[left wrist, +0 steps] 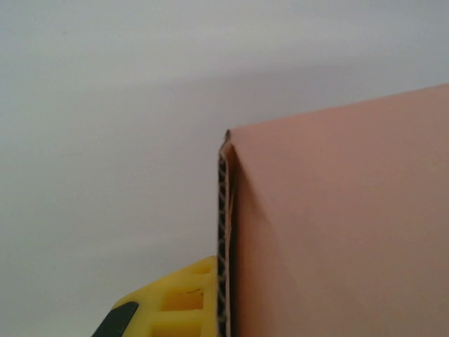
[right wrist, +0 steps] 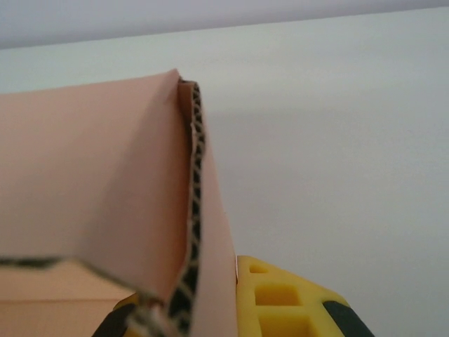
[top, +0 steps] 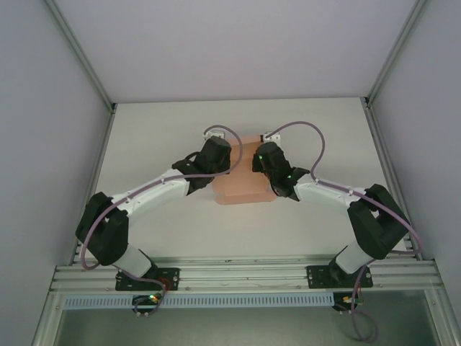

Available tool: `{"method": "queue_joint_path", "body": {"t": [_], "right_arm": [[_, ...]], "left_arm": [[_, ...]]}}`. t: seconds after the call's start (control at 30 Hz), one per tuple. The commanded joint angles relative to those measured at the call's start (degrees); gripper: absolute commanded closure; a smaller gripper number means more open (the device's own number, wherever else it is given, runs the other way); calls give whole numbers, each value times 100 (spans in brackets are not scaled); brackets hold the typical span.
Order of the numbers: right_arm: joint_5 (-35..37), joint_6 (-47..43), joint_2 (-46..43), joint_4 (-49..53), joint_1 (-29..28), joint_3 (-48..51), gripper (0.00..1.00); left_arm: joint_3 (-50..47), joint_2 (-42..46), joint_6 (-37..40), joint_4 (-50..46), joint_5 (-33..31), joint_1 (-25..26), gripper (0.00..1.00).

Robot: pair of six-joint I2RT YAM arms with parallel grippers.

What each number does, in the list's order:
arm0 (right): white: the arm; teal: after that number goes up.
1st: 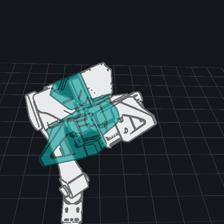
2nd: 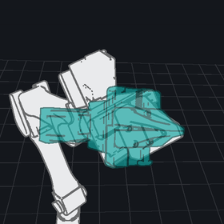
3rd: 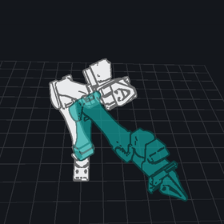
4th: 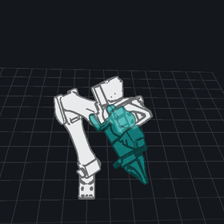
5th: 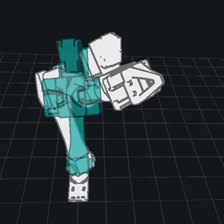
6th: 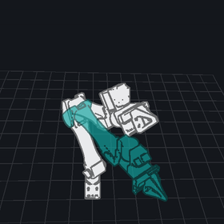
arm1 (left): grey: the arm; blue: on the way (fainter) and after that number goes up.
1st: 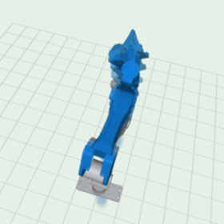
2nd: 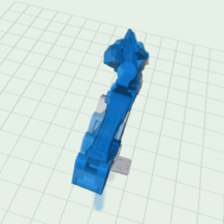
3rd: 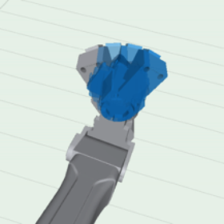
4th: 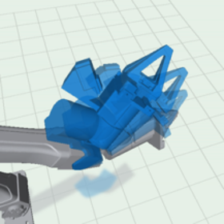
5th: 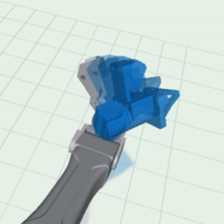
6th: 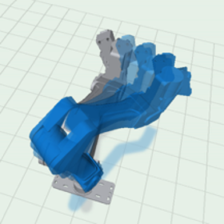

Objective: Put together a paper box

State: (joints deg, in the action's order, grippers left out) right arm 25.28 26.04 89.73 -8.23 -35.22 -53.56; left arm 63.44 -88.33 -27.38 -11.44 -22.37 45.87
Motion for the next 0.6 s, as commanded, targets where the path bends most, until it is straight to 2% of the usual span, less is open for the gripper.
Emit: {"method": "queue_joint_path", "body": {"t": [0.0, 0.1, 0.23, 0.3, 0.4, 0.57], "right_arm": [[1462, 1381, 37, 1039, 340, -195, 100], [1468, 1794, 69, 1616, 513, -436, 99], [1345, 1595, 47, 1700, 646, -495, 100], [1415, 1237, 89, 1714, 640, -542, 100], [1925, 442, 249, 1863, 580, -683, 100], [2930, -1601, 431, 958, 426, -498, 100]], "left_arm": [[153, -8, -82, -157, -519, 102, 100], [165, -60, -110, -198, -537, 126, 100], [125, -36, -115, -184, -483, 133, 100], [124, -11, -112, -204, -495, 132, 100], [172, 21, -123, -321, -559, 122, 100], [213, 60, -254, -524, -698, 78, 100]]}}
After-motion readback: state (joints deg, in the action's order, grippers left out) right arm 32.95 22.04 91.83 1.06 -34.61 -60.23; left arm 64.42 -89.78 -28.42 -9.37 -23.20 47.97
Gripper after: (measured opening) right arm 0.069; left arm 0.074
